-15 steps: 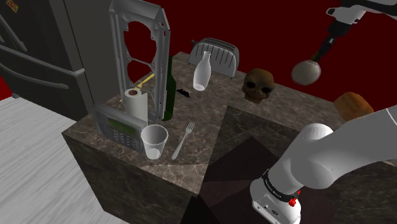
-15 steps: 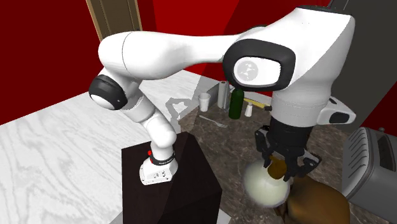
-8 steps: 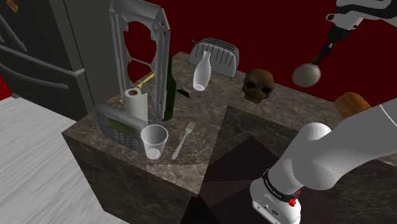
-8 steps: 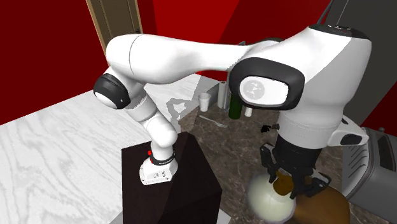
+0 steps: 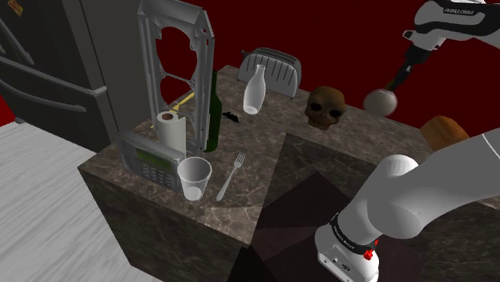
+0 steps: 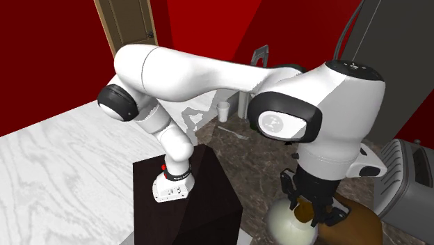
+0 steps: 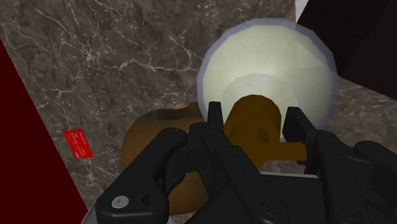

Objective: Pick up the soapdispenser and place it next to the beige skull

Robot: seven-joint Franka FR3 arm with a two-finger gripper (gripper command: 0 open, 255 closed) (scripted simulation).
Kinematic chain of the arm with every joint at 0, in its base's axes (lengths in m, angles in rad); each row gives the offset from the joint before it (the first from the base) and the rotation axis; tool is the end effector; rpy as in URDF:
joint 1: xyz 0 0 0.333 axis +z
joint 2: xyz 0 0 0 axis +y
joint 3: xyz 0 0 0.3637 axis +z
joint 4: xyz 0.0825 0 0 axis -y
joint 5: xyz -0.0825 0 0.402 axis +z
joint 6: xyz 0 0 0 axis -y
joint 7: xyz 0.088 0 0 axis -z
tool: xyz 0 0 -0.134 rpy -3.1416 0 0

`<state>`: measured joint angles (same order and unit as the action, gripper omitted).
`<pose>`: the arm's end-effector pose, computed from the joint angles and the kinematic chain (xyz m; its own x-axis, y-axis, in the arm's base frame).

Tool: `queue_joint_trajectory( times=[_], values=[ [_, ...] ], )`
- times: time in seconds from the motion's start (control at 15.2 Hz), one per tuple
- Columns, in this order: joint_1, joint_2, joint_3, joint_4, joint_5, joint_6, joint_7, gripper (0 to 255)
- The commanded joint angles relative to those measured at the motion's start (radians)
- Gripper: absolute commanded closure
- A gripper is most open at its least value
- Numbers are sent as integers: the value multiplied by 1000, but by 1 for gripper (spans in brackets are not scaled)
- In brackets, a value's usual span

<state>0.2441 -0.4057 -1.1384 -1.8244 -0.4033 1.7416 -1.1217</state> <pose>0.2255 -0.4983 0.6049 0.9575 0.2883 0.0112 0.2856 -0.9525 0.1056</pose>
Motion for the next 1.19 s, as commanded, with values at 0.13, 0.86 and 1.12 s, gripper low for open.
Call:
queue_joint_trajectory(
  times=[0.13,0.86,1.12],
  values=[
    [-7,-9,-8,-55,-12,51,9,255],
    [-5,-11,-57,-192,-37,192,26,255],
    [4,-4,-86,-235,-43,245,29,255]
  ],
)
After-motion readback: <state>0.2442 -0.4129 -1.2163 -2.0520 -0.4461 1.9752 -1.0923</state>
